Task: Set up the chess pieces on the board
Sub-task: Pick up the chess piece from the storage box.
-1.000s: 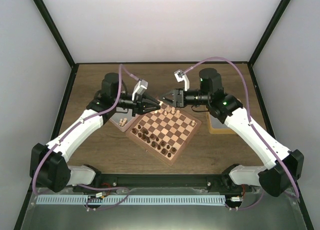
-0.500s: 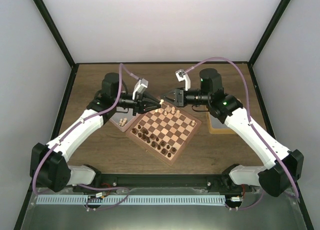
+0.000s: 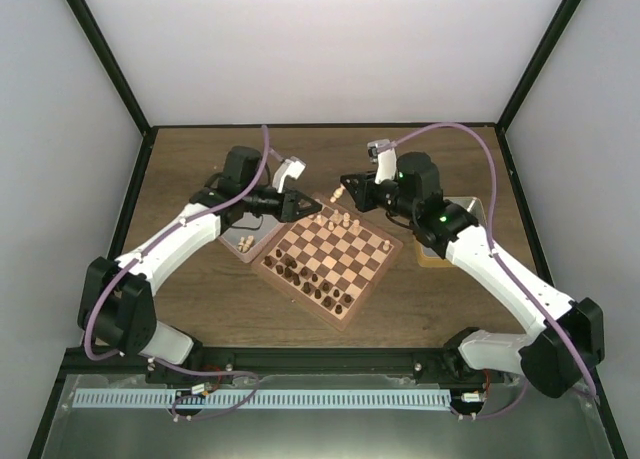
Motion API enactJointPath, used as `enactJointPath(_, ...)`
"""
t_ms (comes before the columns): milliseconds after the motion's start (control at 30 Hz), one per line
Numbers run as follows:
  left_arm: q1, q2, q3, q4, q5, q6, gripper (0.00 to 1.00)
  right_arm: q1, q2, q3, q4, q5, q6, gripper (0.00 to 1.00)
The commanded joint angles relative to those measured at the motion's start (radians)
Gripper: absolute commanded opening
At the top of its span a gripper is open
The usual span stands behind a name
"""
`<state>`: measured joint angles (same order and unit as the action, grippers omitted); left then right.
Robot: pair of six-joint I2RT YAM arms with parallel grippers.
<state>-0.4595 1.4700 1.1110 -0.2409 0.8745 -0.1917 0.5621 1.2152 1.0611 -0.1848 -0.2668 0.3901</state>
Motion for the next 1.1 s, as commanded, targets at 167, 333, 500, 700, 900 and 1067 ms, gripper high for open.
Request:
enactJointPath(167,0.008,-0.056,-0.066,0.081,-0.053,-0.083,0.56,-0.002,0.003,0.007,0.088,-0.064,0.027,0.01)
enactJointPath(333,0.013,-0.111,-0.222,0.546,0.02,-0.395,0.62,-0.002,-0.038,0.014,0.126,-0.165,0.182,0.01)
enactJointPath(500,0.012,-0.187,-0.379,1.036,-0.037,-0.802,0.74,-0.002,-0.079,-0.027,0.257,-0.19,0.34,0.01)
enactJointPath(700,0.01,-0.196,-0.41,1.254,-0.102,-1.057,0.74,-0.002,-0.071,-0.077,0.395,-0.241,0.515,0.01)
enactJointPath(900,0.007,-0.191,-0.393,1.254,-0.113,-1.099,0.56,-0.002,-0.051,-0.09,0.449,-0.259,0.571,0.01)
enactJointPath(1067,0.003,-0.189,-0.39,1.189,-0.109,-1.069,0.52,-0.003,-0.044,-0.081,0.458,-0.243,0.575,0.01)
